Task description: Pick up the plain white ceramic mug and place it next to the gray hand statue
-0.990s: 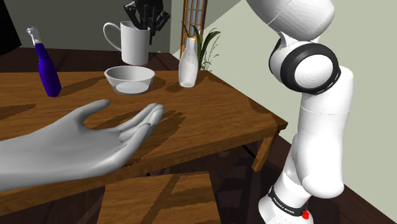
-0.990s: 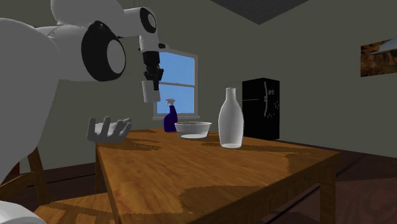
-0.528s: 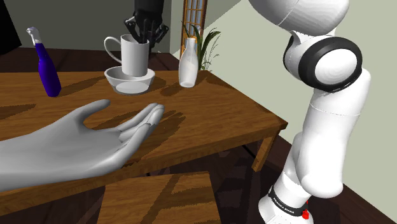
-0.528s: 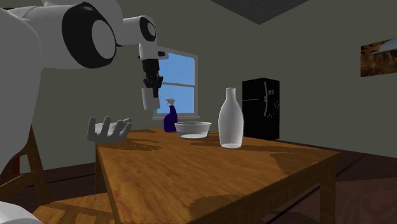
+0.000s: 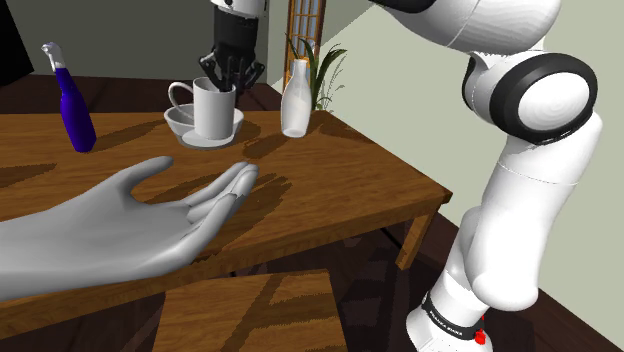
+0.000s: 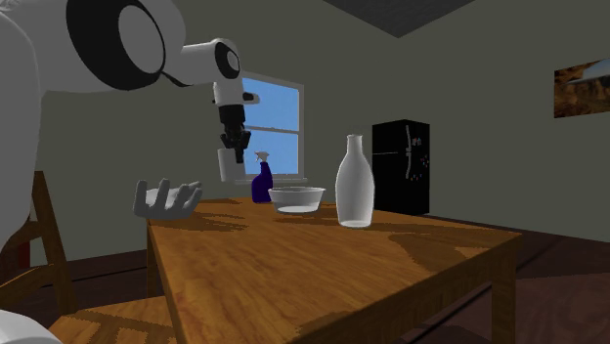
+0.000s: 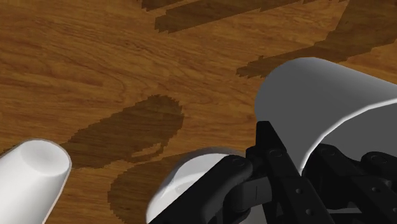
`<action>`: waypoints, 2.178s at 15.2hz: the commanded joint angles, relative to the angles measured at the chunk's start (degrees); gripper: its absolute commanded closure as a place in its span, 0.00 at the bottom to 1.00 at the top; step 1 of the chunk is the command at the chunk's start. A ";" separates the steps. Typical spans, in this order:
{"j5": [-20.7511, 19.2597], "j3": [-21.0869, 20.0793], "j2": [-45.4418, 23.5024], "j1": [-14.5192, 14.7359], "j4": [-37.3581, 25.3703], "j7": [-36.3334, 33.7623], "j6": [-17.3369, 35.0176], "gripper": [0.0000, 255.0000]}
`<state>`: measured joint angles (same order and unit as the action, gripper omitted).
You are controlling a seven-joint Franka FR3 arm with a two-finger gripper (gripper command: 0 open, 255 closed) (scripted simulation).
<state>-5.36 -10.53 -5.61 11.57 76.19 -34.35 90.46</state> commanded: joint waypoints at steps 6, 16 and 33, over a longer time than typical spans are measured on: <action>0.50 0.17 2.50 -0.32 8.85 -0.16 6.44 1.00; 0.76 0.33 4.31 -0.54 18.89 -0.48 14.69 1.00; 0.75 0.37 4.58 -0.58 21.98 -0.63 17.51 0.00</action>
<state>-4.61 -10.16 -1.03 10.99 98.17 -34.99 107.98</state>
